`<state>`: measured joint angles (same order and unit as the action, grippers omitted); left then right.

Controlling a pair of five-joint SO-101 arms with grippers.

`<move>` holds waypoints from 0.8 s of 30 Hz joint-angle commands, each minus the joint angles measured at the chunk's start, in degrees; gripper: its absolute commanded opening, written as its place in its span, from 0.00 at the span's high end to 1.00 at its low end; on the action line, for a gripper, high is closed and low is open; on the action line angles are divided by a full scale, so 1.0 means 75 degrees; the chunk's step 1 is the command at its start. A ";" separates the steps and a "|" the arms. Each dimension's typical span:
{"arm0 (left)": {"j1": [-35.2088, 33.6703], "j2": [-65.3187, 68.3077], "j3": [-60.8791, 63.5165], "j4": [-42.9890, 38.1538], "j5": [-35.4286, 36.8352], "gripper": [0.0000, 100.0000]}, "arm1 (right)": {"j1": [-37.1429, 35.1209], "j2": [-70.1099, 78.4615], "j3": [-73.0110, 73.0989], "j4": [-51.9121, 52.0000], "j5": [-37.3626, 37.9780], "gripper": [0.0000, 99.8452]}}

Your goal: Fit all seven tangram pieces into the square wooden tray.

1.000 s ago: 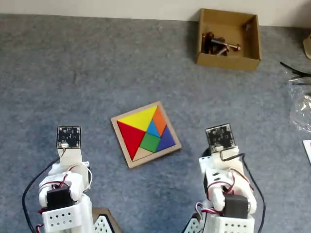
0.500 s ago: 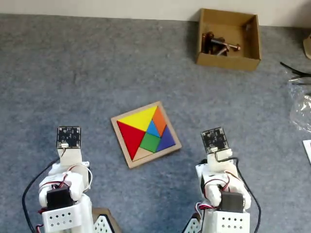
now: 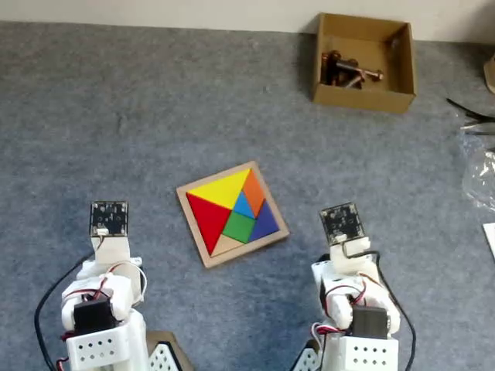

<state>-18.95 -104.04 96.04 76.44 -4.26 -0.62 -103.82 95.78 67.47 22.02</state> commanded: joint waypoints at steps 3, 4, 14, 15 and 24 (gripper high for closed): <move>-0.0100 -0.0041 0.0147 0.0035 0.0070 0.99 | 0.0100 -0.0006 0.0862 0.0557 0.0070 0.99; -0.0100 -0.0041 0.0147 0.0035 0.0070 0.99 | 0.0100 -0.0006 0.0862 0.0557 0.0070 0.99; -0.0100 -0.0041 0.0147 0.0035 0.0070 0.99 | 0.0100 -0.0076 0.0862 0.0486 -0.2508 0.99; -0.0100 -0.0041 0.0147 0.0035 0.0070 0.99 | 0.0111 -0.0076 0.0850 0.0486 -0.2860 0.99; -0.0100 -0.0041 0.0147 0.0035 0.0070 0.99 | 0.0111 -0.0076 0.0838 0.0498 -0.3259 0.99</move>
<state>-18.95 -104.04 96.04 76.44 -4.26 -0.44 -103.82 95.78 71.16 -1.80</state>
